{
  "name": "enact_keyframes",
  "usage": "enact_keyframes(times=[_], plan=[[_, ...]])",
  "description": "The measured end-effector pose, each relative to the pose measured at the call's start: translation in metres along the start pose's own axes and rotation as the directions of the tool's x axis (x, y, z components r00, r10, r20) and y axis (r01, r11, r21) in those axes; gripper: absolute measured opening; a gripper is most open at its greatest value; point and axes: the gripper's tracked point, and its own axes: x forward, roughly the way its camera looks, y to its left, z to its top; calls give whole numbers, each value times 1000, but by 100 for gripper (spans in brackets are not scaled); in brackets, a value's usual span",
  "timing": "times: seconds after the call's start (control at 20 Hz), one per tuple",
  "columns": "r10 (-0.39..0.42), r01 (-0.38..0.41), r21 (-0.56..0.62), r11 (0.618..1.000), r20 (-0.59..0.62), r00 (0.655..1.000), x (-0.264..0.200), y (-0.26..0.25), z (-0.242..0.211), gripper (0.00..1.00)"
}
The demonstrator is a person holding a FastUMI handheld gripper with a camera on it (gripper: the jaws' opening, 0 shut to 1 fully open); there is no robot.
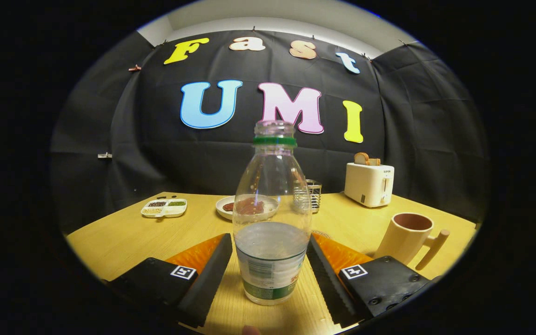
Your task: Take the bottle from table, then pour the juice into the cup, finally place the bottle on the coaster
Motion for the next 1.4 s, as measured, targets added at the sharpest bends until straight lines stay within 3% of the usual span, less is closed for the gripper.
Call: enact_keyframes(times=[0.15, 0.35, 0.5, 0.85, 1.15, 1.4], plan=[[14, -14, 21, 1000, -18, 1000, 2, -1, 1, 77], [12, -10, 66, 998, -29, 1000, -6, -2, 20, 76], [12, -5, 178, 984, -37, 999, -8, -7, 40, 75], [52, -1, 456, 890, -99, 994, -14, -25, 53, 75], [69, 26, 672, 740, -115, 991, -9, -50, 56, 75], [80, 59, 832, 551, -123, 989, -7, -68, 52, 74]])
